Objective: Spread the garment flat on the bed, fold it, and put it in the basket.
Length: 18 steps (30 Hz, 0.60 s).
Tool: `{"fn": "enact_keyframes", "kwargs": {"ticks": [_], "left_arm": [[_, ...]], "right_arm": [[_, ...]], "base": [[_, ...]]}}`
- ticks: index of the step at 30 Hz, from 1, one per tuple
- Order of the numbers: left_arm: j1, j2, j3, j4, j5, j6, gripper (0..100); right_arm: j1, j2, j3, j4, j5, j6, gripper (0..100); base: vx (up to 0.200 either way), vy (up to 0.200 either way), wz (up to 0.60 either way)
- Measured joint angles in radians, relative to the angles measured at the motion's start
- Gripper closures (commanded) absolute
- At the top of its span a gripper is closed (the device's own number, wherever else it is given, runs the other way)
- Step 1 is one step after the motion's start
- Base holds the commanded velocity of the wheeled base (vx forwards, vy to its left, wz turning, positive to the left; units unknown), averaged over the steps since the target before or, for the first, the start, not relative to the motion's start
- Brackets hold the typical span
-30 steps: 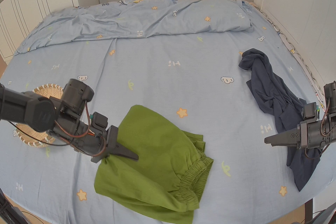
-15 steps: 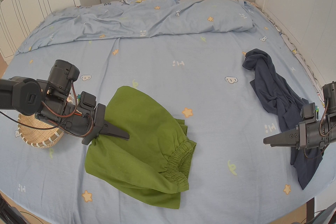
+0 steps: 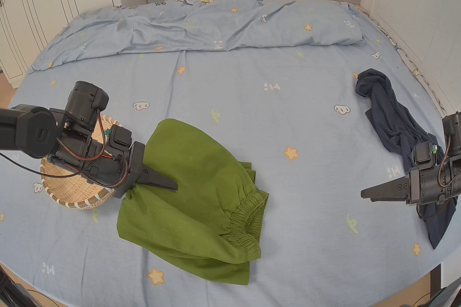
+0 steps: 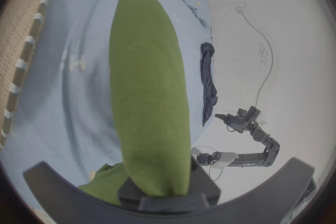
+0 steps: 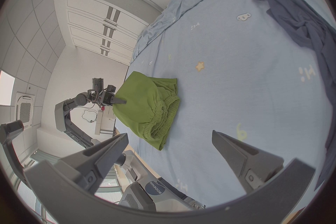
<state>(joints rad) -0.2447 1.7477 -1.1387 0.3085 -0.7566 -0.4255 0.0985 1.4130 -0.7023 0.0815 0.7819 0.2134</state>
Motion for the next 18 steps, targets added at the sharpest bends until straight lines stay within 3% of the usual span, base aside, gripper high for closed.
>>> {"fn": "enact_keyframes", "kwargs": {"ticks": [18], "left_arm": [[-0.031,-0.079,0.012,0.034,0.014,0.045,100]], "right_arm": [[-0.001,0.0,-0.003,0.0,-0.001,0.0,0]], "base": [[0.0,0.0,0.0]]}}
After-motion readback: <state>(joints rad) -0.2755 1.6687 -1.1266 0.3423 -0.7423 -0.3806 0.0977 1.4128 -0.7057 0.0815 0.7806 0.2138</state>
